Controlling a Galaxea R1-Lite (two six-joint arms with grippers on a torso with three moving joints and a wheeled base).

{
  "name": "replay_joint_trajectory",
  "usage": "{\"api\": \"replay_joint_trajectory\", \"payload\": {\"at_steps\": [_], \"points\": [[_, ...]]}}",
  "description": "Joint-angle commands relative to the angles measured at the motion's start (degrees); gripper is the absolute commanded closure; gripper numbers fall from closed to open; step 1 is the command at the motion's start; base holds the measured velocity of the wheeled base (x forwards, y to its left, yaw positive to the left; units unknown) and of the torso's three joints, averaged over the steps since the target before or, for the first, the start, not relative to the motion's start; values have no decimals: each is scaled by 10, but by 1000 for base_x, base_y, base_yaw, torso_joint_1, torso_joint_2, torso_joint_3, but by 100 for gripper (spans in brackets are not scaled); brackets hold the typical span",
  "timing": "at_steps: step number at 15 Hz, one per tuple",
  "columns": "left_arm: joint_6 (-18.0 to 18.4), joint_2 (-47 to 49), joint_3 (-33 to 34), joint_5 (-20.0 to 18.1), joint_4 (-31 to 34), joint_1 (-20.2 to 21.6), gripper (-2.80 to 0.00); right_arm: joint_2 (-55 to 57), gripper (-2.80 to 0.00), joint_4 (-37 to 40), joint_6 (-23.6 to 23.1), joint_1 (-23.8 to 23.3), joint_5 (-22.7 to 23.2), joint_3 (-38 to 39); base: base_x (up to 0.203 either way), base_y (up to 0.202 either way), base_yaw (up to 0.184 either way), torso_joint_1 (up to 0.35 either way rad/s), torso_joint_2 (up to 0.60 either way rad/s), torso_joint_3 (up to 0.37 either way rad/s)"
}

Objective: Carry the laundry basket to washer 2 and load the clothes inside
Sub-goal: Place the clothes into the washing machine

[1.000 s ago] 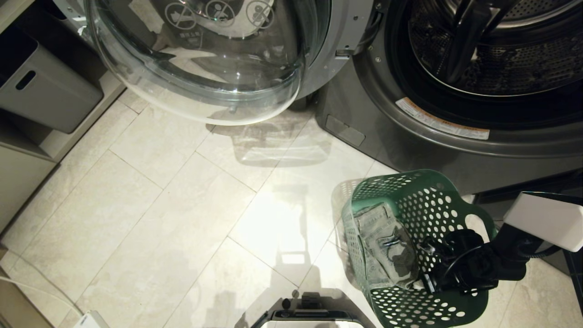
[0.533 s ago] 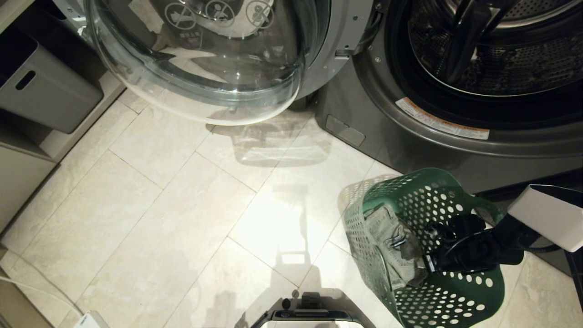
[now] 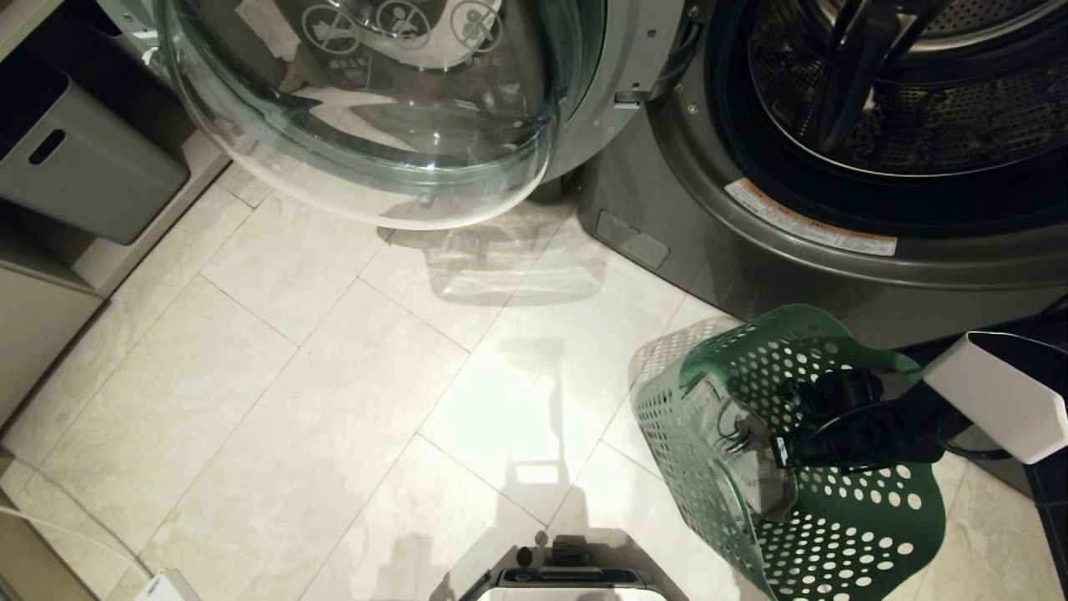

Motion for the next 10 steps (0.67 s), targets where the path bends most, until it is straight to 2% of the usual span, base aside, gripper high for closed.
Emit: {"api": "replay_joint_trajectory", "payload": {"at_steps": [1,6,10], "points": [[0,1,0,0,0,0,0,-4,0,-2,0,1,1,-4,0,0,0,0,0,0],[0,1,0,-1,0,0,0,-28,0,53,-10,1,9,27,0,0,0,0,0,0],[0,1,0,0,0,0,0,-12,0,55,-31,1,26,69,0,0,0,0,0,0]]}}
